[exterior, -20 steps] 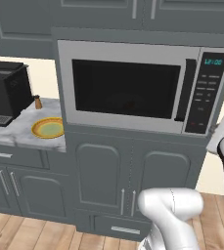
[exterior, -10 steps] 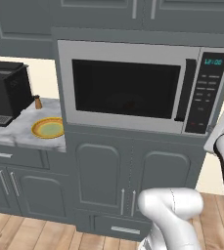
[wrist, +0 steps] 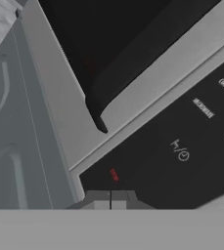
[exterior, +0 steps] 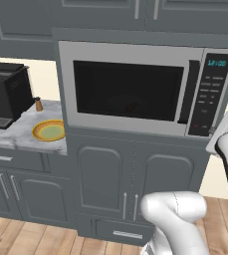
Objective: Pick the carrot from the counter and place it in the microwave. Then turn on the microwave.
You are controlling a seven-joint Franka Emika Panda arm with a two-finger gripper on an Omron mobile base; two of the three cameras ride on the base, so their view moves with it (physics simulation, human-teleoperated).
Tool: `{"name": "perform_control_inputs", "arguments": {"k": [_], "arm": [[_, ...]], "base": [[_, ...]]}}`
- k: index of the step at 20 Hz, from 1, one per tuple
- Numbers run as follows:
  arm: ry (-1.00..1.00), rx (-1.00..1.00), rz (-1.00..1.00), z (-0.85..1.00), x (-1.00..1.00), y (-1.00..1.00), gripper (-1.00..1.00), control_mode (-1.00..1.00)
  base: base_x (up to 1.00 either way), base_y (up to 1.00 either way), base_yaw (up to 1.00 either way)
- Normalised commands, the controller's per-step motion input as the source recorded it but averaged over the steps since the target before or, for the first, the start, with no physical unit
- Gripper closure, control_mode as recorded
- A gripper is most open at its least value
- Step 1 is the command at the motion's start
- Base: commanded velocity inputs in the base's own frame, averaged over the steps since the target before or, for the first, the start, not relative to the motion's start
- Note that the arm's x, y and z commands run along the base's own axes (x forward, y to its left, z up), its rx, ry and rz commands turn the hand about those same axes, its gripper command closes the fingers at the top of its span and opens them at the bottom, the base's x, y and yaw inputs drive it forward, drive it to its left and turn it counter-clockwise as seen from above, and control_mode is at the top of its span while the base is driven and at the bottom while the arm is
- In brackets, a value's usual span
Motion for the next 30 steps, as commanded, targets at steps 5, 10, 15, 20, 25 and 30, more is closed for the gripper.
{"name": "perform_control_inputs", "arguments": {"k": [5, 10, 15, 20, 25, 30], "arm": [[0.00, 0.00, 0.00, -0.11, 0.14, -0.13, 1.00, -1.00], [0.00, 0.00, 0.00, -0.08, 0.16, -0.05, 1.00, -1.00], [0.00, 0.00, 0.00, -0.07, 0.17, -0.01, 1.00, -1.00], [0.00, 0.00, 0.00, -0.11, 0.18, -0.07, 1.00, -1.00], [0.00, 0.00, 0.00, -0.12, 0.15, -0.09, 1.00, -1.00], [0.00, 0.00, 0.00, -0.09, 0.14, -0.03, 1.00, -1.00]], "base": [[0.00, 0.00, 0.00], [0.00, 0.00, 0.00], [0.00, 0.00, 0.00], [0.00, 0.00, 0.00], [0.00, 0.00, 0.00], [0.00, 0.00, 0.00]]}}
